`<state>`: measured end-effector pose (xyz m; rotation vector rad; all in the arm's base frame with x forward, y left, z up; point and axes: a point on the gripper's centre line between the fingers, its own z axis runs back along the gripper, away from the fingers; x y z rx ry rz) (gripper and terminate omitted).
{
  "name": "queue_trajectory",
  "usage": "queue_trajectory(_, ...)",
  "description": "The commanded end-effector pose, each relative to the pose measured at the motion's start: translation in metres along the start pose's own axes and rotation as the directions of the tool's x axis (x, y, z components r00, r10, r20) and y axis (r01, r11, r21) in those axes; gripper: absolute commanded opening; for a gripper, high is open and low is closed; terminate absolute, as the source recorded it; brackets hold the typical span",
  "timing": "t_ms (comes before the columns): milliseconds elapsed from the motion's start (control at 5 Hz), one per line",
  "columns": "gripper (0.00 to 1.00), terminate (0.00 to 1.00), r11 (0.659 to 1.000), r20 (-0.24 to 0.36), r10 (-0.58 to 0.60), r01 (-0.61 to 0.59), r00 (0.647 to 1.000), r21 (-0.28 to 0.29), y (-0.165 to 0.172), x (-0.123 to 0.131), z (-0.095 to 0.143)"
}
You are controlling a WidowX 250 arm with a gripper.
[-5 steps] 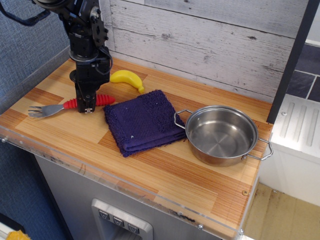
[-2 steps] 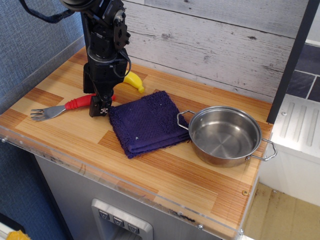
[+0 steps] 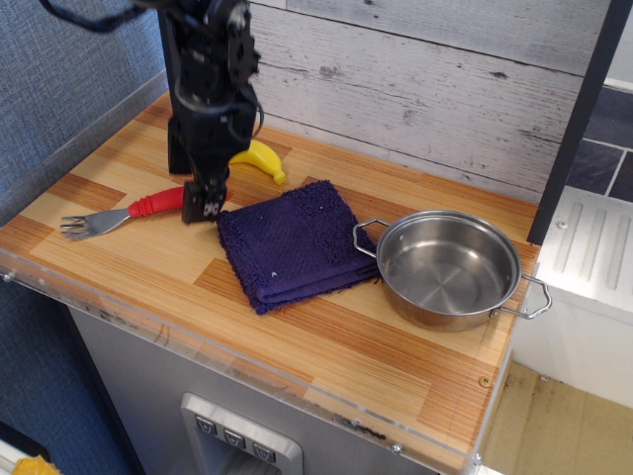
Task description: Move the fork to the left of the cloth.
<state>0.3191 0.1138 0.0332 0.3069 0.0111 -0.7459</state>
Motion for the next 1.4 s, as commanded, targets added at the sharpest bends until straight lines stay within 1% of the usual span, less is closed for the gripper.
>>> queue_trajectory(0,1.0,0.0,0.993,0.056,0.027,-0.034,0.998,0.117,0.009,-0.02,0.055)
queue_trajectory(200,1.0,0.0,0.988,0.087,0.037,-0.049,0.996,0.144,0.011,-0.028,0.072)
queue_trajectory(400,1.0,0.0,0.985,0.122,0.051,-0.07,0.991,0.16,0.009,-0.034,0.084)
queue_trajectory(1000,1.0,0.0,0.985,0.122,0.051,-0.07,0.991,0.16,0.009,-0.034,0.084)
queue_trajectory(1200,1.0,1.0,0.985,0.122,0.051,-0.07,0.991,0.16,0.009,-0.034,0.084)
